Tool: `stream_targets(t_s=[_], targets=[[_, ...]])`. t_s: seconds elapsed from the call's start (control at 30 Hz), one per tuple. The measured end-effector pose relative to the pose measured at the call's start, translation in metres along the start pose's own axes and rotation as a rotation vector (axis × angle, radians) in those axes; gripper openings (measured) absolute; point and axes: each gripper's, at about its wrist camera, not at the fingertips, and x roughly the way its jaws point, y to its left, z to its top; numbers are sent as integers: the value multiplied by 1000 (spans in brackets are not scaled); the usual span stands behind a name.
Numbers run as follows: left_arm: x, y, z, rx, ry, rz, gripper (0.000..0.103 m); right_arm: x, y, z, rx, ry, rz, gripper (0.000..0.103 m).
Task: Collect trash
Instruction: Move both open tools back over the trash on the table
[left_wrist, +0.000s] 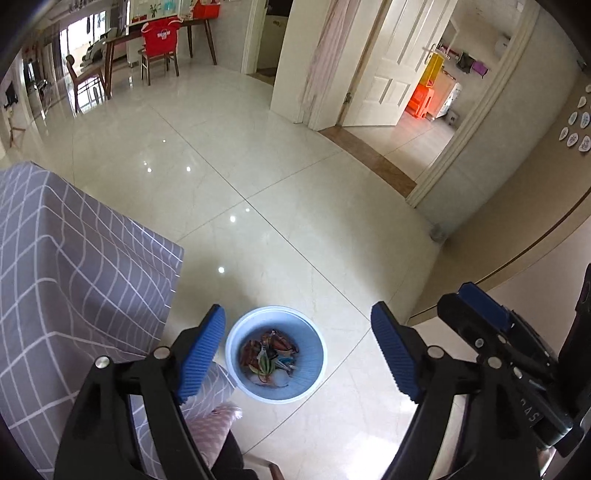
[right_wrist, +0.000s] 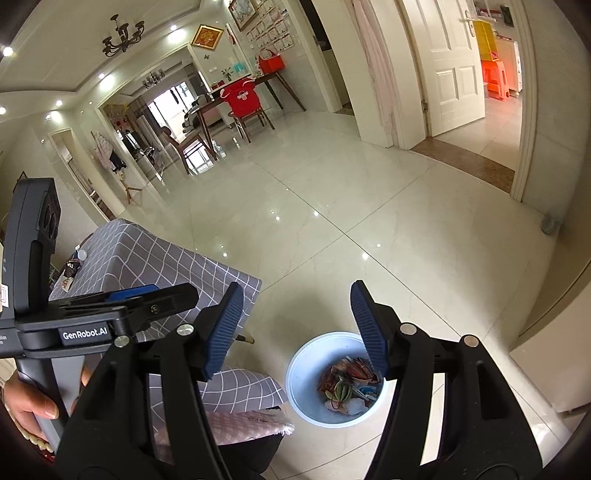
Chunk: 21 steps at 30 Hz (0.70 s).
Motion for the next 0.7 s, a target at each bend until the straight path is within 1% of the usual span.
stream_targets(t_s=[0.2, 0.37, 0.5, 0.63, 0.7], targets=[[-19, 12, -1, -3, -29, 22, 79, -1, 15, 2, -29, 0, 12, 60], [-44, 34, -2, -2, -67, 58, 79, 1, 45, 4, -68, 0, 46, 61], [-73, 67, -6, 9, -110, 133, 80, 5, 83, 4, -116, 4, 85, 61], [-104, 113, -12, -24, -153, 207, 80, 14, 127, 6, -168, 17, 137, 61], [-121, 142, -16, -58, -169, 236, 80, 20, 158, 5, -210, 26, 169, 61]])
